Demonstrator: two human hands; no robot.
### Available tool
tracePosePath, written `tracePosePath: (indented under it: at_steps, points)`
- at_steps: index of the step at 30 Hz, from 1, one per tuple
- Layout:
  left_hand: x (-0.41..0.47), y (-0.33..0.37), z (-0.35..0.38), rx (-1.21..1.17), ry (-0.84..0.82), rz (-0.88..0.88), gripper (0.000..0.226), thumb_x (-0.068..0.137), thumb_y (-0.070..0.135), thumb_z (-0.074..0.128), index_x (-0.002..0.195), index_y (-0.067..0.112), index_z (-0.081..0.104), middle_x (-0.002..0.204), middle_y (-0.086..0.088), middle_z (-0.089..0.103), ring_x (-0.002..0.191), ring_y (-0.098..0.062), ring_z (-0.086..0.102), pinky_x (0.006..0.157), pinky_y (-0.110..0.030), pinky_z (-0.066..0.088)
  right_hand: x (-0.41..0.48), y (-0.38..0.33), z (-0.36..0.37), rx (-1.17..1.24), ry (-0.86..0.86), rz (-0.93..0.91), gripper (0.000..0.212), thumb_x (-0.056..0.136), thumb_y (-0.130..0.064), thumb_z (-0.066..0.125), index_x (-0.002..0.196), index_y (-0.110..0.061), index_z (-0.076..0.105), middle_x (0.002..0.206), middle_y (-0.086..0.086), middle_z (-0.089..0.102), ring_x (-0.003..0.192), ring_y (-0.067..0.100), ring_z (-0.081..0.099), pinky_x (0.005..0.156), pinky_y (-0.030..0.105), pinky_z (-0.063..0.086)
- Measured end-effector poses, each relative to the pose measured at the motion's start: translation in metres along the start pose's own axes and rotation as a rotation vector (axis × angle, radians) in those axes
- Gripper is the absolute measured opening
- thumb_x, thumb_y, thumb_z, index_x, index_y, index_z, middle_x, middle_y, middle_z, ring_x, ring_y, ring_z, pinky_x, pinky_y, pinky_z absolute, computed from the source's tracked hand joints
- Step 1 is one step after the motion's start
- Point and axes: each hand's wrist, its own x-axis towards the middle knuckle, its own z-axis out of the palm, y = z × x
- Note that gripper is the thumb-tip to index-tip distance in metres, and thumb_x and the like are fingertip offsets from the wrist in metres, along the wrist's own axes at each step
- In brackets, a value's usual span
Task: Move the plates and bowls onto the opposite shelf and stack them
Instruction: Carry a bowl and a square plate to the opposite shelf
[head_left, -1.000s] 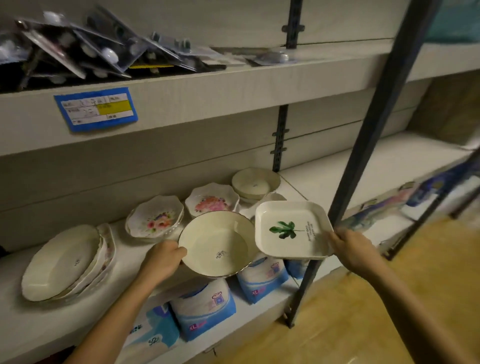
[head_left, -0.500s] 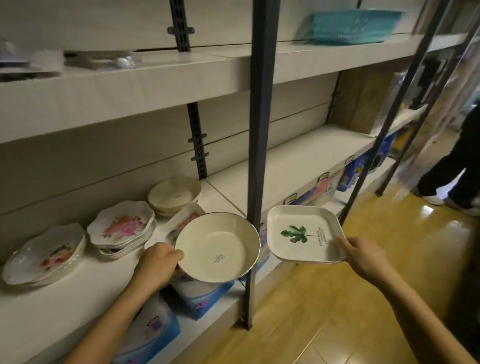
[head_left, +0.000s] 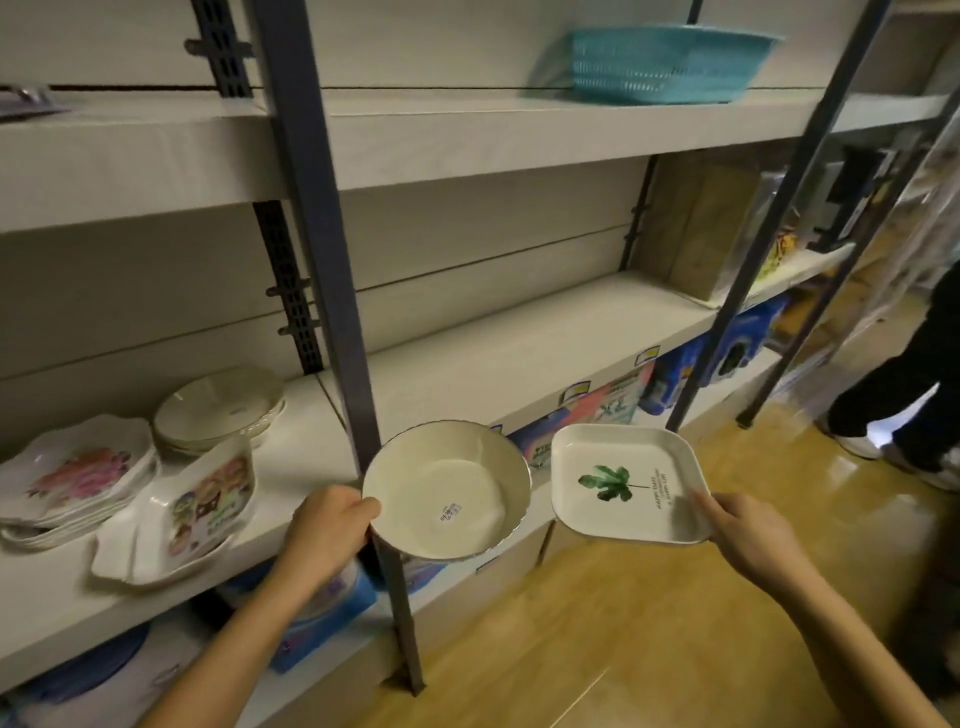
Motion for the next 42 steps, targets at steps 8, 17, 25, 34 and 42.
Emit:
tracePosePath:
  at_steps: [8, 17, 25, 34, 42]
  points:
    - [0.044, 0.035, 0.046, -0.071, 0.084, -0.039, 0.039, 0.086, 0.011, 0.052, 0.049, 0.012, 0.038, 0.046, -0.004, 0.04, 0.046, -0.016, 0.039, 0.049, -0.025, 0.029, 0.086, 0.033, -0.016, 0.014, -0.043, -0.05, 0.049, 0.097, -0.039, 0.034, 0.075, -0.008, 0.065, 0.065, 0.008, 0.061, 0.063, 0.026, 0.057, 0.056, 0.032, 0.038]
    - [0.111, 0.053, 0.092, -0.193, 0.166, -0.189, 0.038, 0.088, 0.014, 0.052, 0.052, 0.01, 0.039, 0.046, -0.005, 0.037, 0.046, -0.019, 0.034, 0.05, -0.03, 0.028, 0.216, 0.01, -0.017, 0.037, -0.092, -0.178, 0.053, 0.096, -0.039, 0.036, 0.088, 0.003, 0.067, 0.076, 0.016, 0.068, 0.073, 0.031, 0.064, 0.067, 0.04, 0.05]
    - [0.151, 0.081, 0.109, -0.18, 0.341, -0.244, 0.044, 0.088, 0.008, 0.054, 0.046, 0.012, 0.041, 0.041, -0.001, 0.041, 0.042, -0.018, 0.038, 0.046, -0.026, 0.031, 0.31, -0.016, -0.02, 0.052, -0.232, -0.277, 0.041, 0.096, -0.04, 0.033, 0.071, -0.018, 0.058, 0.088, 0.011, 0.066, 0.08, 0.026, 0.062, 0.081, 0.046, 0.053]
    - [0.187, 0.103, 0.136, -0.139, 0.531, -0.421, 0.036, 0.088, 0.011, 0.055, 0.051, 0.007, 0.054, 0.046, -0.008, 0.049, 0.047, -0.02, 0.046, 0.051, -0.025, 0.032, 0.422, -0.03, 0.002, 0.011, -0.289, -0.47, 0.069, 0.088, -0.057, 0.028, 0.068, 0.001, 0.059, 0.07, 0.013, 0.065, 0.072, 0.033, 0.058, 0.064, 0.037, 0.045]
    - [0.218, 0.11, 0.162, -0.146, 0.655, -0.494, 0.043, 0.087, 0.011, 0.054, 0.045, 0.011, 0.044, 0.042, -0.004, 0.038, 0.043, -0.019, 0.037, 0.054, -0.031, 0.036, 0.487, -0.041, 0.013, -0.02, -0.368, -0.615, 0.05, 0.096, -0.041, 0.035, 0.054, -0.017, 0.043, 0.056, -0.001, 0.05, 0.062, 0.023, 0.047, 0.055, 0.029, 0.034]
